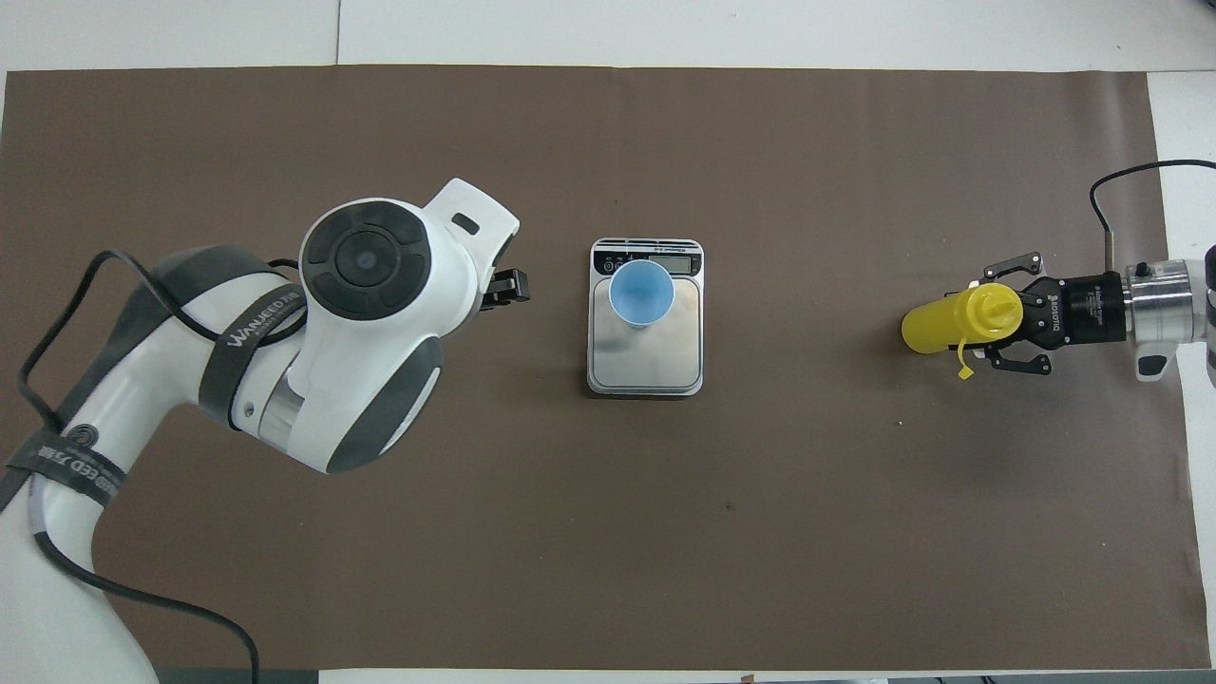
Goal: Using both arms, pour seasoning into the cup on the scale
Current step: 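Release the cup and withdraw the left gripper while the right lifts the bottle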
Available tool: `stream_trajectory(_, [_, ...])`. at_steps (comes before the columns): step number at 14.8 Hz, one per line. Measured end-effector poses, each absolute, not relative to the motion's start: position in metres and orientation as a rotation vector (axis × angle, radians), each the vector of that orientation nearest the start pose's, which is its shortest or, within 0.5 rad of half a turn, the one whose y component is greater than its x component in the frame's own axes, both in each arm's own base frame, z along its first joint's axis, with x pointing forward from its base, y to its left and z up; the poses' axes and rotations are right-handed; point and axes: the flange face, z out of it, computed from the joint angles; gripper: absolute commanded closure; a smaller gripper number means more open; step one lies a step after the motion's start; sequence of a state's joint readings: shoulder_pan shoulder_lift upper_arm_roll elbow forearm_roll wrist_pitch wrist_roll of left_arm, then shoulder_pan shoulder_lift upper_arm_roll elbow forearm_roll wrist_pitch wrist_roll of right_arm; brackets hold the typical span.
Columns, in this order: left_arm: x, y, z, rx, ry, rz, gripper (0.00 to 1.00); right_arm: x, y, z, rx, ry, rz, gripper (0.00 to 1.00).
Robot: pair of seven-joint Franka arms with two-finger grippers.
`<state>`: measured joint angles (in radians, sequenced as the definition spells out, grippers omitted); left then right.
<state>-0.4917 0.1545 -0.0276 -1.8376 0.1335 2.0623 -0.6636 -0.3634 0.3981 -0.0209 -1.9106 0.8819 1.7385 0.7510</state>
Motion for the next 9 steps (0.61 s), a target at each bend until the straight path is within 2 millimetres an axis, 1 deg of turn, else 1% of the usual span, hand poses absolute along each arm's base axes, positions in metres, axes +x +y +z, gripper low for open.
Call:
stream_trajectory(2, [0.551, -0.25, 0.453, -3.073, -0.086, -0.176, 0.0, 0.571, -0.138, 0.291, -1.646, 1.672, 0.849, 1.0])
stream_trajectory(4, [0.564, -0.205, 0.457, -3.089, -0.046, -0.158, 0.0, 0.586, -0.114, 0.313, -1.637, 1.72, 0.859, 1.0])
stream_trajectory(6, [0.572, -0.163, 0.463, -3.099, 0.0, -0.15, 0.0, 0.6, -0.081, 0.34, -1.649, 1.752, 0.854, 1.0])
stream_trajectory(7, [0.573, -0.143, 0.468, -3.107, 0.022, -0.153, 0.0, 0.606, -0.061, 0.355, -1.662, 1.776, 0.834, 1.0])
stream_trajectory(9, [0.572, -0.11, 0.485, -3.149, 0.028, -0.152, 0.0, 0.612, -0.017, 0.381, -1.705, 1.844, 0.781, 1.0])
